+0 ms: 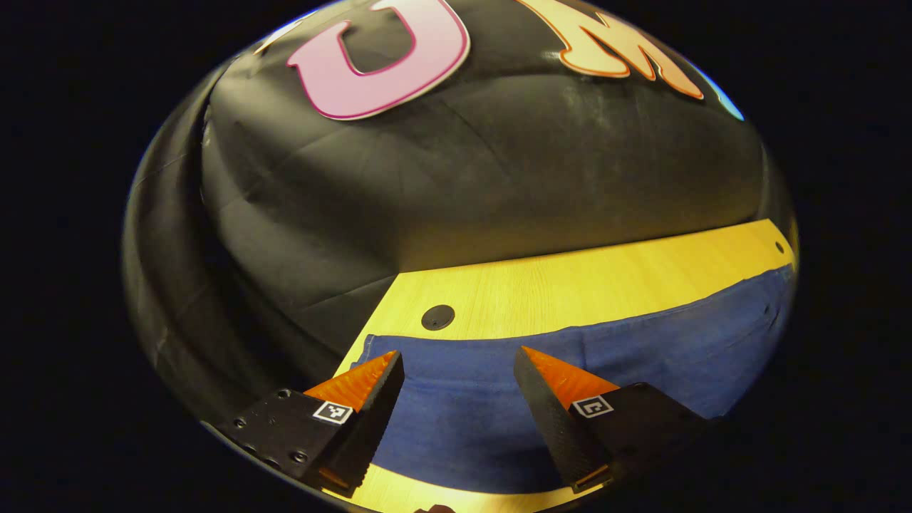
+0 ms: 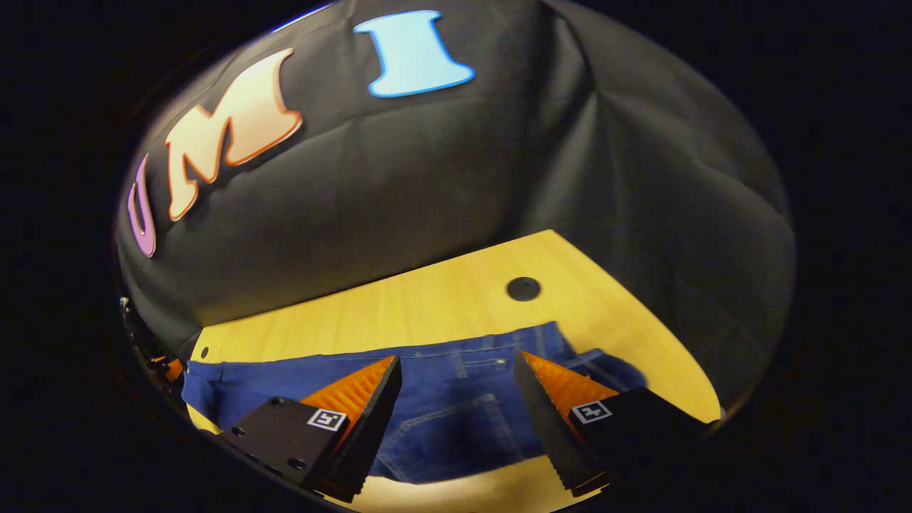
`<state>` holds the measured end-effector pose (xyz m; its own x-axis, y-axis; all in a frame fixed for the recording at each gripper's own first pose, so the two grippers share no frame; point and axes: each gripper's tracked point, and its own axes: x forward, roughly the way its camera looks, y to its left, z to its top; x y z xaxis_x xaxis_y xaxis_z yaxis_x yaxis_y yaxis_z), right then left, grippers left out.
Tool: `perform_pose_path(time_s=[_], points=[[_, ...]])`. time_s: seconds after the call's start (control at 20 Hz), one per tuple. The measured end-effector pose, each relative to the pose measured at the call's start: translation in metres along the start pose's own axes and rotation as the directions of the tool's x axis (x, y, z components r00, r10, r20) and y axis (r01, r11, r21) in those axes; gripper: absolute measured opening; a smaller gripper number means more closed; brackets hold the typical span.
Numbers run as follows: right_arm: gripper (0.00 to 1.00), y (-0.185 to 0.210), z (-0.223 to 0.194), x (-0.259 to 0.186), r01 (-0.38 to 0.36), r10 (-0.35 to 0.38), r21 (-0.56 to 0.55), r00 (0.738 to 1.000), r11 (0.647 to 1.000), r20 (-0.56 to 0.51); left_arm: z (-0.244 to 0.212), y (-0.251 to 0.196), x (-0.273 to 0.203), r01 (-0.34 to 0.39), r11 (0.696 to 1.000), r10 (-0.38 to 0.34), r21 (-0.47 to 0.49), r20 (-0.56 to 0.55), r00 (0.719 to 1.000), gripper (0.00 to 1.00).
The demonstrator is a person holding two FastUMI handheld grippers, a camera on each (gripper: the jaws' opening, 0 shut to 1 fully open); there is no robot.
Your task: Grasp the waist and the cuffs of the jeans and fold them to make the two legs overlap; first hold the waist and fold one-third of the jeans toward the cuffs, then hold the cuffs and fold the remaining one-third in the same direction to finish folding.
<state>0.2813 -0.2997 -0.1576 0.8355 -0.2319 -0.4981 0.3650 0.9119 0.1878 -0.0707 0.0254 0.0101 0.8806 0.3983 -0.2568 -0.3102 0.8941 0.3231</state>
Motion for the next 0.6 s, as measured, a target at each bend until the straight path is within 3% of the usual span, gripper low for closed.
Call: perform_pose_path(time_s=[0.25, 0.3, 0.35, 0.55, 0.6], points=[[0.95, -0.08, -0.008, -0.01, 0.116, -0.114, 0.047, 0.992, 0.992, -0.047, -0.019, 0.012, -0.058, -0.017, 0.998, 0.016, -0.06, -0.017, 1.0, 0.95], [0.98, -0.087, -0.013, -0.009, 0.12, -0.115, 0.073, 0.991, 0.99, -0.064, -0.027, 0.014, -0.065, -0.021, 0.997, 0.019, -0.073, -0.027, 0.999, 1.0], [0.99, -0.093, -0.019, -0.006, 0.122, -0.114, 0.1, 0.99, 0.987, -0.084, -0.036, 0.016, -0.073, -0.028, 0.997, 0.025, -0.078, -0.039, 0.999, 0.95], [0.95, -0.108, -0.046, 0.014, 0.111, -0.084, 0.179, 0.985, 0.978, -0.149, -0.061, 0.021, -0.095, -0.054, 0.994, 0.047, -0.091, -0.079, 0.996, 0.95], [0.98, -0.106, -0.048, 0.017, 0.098, -0.067, 0.207, 0.986, 0.973, -0.153, -0.064, 0.022, -0.099, -0.058, 0.993, 0.05, -0.101, -0.082, 0.995, 0.95]])
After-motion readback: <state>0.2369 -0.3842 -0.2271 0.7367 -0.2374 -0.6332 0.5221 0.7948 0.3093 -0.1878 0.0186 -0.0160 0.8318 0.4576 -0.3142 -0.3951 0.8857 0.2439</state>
